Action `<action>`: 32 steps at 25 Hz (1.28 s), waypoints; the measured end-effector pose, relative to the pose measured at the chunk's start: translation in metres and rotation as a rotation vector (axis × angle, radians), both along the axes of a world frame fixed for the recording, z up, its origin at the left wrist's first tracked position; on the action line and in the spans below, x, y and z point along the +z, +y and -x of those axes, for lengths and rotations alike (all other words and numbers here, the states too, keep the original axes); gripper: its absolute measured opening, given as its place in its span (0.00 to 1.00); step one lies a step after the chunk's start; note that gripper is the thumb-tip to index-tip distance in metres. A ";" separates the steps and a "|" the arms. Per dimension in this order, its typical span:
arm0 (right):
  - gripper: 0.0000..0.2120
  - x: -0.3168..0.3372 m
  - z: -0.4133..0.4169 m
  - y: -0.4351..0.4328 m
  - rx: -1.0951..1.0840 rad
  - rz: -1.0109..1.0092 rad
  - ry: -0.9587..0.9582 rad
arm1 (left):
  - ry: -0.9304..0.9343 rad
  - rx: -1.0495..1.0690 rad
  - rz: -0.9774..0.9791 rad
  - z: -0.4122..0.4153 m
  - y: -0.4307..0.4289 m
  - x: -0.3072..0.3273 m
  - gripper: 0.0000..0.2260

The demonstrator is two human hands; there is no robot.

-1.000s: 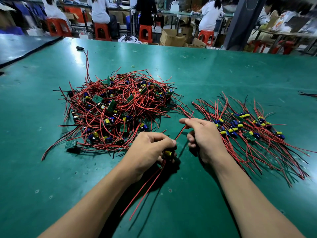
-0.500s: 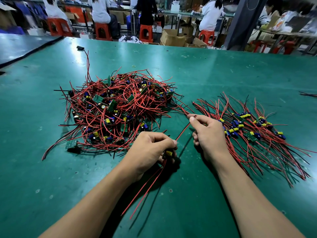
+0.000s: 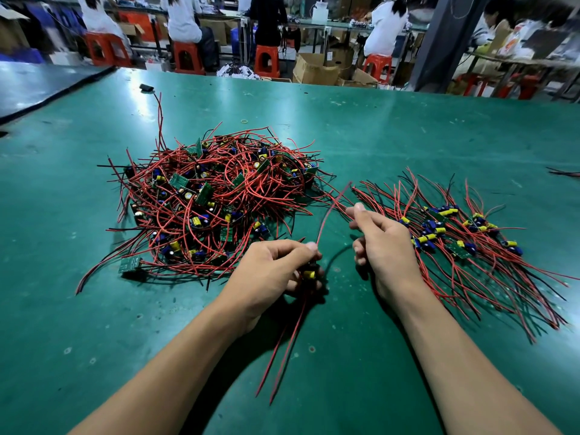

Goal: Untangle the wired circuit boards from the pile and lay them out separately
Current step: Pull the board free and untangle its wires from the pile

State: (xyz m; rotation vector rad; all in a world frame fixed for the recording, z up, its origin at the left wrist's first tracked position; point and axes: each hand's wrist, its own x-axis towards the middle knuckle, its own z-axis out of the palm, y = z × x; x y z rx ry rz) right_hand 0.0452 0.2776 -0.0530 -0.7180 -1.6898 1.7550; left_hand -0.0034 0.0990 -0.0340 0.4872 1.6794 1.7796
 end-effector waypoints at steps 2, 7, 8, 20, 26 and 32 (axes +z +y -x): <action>0.12 0.002 0.000 -0.004 0.011 -0.004 -0.024 | -0.106 0.022 -0.044 0.003 0.001 0.001 0.16; 0.12 0.008 -0.004 -0.010 0.076 0.007 -0.068 | -0.216 0.044 -0.077 0.006 0.000 0.005 0.22; 0.12 0.010 -0.005 -0.011 0.089 0.013 -0.072 | -0.227 0.043 -0.078 0.006 0.000 0.005 0.23; 0.11 0.026 -0.017 -0.017 0.178 -0.455 -0.251 | -0.197 0.015 -0.095 0.004 0.002 -0.001 0.15; 0.16 0.026 -0.026 0.013 -0.191 -0.761 -0.436 | -0.074 0.074 -0.073 0.000 0.000 0.000 0.08; 0.10 0.038 -0.026 -0.011 0.294 -0.596 -0.206 | 0.145 -0.031 -0.004 -0.006 0.001 -0.001 0.07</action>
